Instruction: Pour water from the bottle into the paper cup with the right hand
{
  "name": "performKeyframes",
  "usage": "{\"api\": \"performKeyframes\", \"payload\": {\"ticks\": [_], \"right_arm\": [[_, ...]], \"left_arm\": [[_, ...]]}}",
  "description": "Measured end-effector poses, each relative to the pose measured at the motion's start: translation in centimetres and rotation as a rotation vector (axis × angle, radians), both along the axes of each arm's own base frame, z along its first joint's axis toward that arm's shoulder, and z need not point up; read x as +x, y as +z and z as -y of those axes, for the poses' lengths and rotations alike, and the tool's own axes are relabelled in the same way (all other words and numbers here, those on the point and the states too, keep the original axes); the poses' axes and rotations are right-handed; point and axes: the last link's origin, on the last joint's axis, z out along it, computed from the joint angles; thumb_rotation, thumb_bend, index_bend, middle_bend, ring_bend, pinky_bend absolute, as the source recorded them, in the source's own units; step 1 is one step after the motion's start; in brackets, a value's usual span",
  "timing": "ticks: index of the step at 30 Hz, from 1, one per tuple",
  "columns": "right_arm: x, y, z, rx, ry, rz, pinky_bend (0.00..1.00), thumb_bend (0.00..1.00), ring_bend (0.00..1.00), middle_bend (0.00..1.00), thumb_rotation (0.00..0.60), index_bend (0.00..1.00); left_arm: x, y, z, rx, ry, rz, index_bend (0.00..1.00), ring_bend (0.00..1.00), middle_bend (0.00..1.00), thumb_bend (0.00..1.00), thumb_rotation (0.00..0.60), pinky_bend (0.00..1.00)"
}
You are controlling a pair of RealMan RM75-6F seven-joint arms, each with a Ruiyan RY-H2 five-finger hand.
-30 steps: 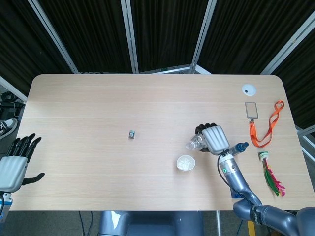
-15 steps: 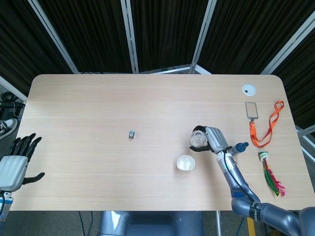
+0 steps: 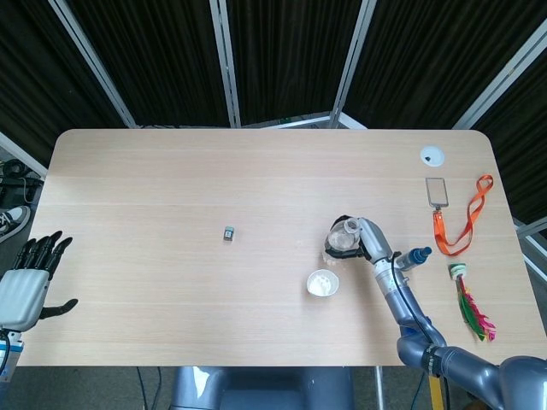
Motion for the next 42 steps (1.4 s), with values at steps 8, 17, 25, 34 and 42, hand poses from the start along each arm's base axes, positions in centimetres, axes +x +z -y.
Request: {"api": "performKeyframes", "payload": {"ticks": [8,17,25,34,42], "right_arm": [[-0.9,-0.7,0.0,-0.015,0.015,0.007,0.43,0.23,0.36,0.45,0.600,0.39],[-1.2,-0.8,-0.2,-0.011,0.046,-0.007,0.26,0.00,0.11,0.21,0.600,0.17],[-1.4,0.0,-0.6,-0.015,0.075,-0.005,0.08,0.00,0.00,0.03,0.600,0.00],[-1.5,2.3,-1.1,-0.040,0.128,-0.032,0.00,0.00,0.00,0.00,0.600,0.00],[-1.8,5.1,-1.4,-0.095,0.183,-0.165,0.00,0.00,0.00,0.00,0.600,0.00]], "left_arm": [[0.0,0.0,-0.1,0.000,-0.004,0.001,0.06,0.00,0.00,0.00,0.600,0.00],[0.0,0.0,-0.1,0.002,-0.006,0.000,0.06,0.00,0.00,0.00,0.600,0.00],[0.1,0.0,0.1,-0.001,-0.011,0.004,0.06,0.00,0.00,0.00,0.600,0.00],[0.6,0.4,0.7,0.001,-0.037,0.020,0.06,0.00,0.00,0.00,0.600,0.00],[1.0,1.1,1.3,0.016,-0.069,0.032,0.07,0.00,0.00,0.00,0.600,0.00]]}}
